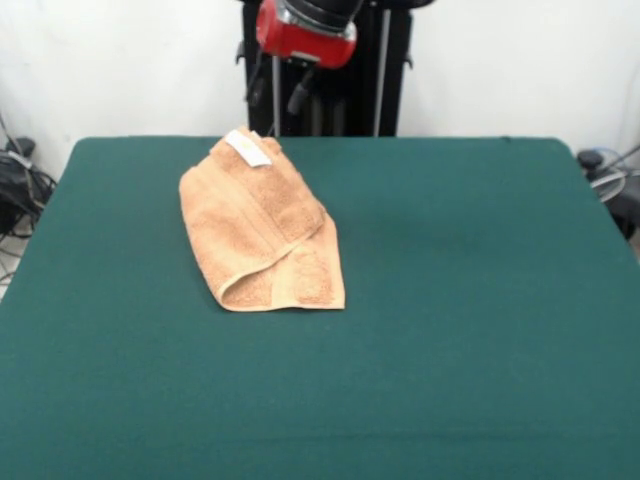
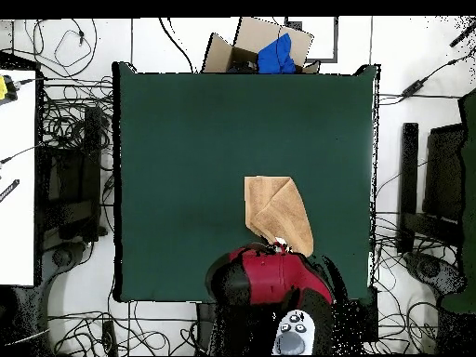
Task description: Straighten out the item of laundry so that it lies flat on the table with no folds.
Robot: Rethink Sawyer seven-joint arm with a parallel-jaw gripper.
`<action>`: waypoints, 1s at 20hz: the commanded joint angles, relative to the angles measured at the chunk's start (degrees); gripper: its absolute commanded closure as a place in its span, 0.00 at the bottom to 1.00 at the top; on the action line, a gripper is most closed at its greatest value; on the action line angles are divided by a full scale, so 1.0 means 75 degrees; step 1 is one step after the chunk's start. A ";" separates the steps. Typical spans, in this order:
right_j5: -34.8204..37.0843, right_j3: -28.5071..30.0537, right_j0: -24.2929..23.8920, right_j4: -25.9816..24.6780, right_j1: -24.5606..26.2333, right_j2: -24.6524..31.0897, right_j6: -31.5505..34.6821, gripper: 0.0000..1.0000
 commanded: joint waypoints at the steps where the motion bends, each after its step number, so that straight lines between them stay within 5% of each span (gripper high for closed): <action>1: -0.0701 -0.0315 0.0100 -0.0079 0.0582 -0.0561 0.1820 0.00; 20: -0.2416 0.0408 0.0736 0.1457 0.1592 -0.0779 0.2408 0.00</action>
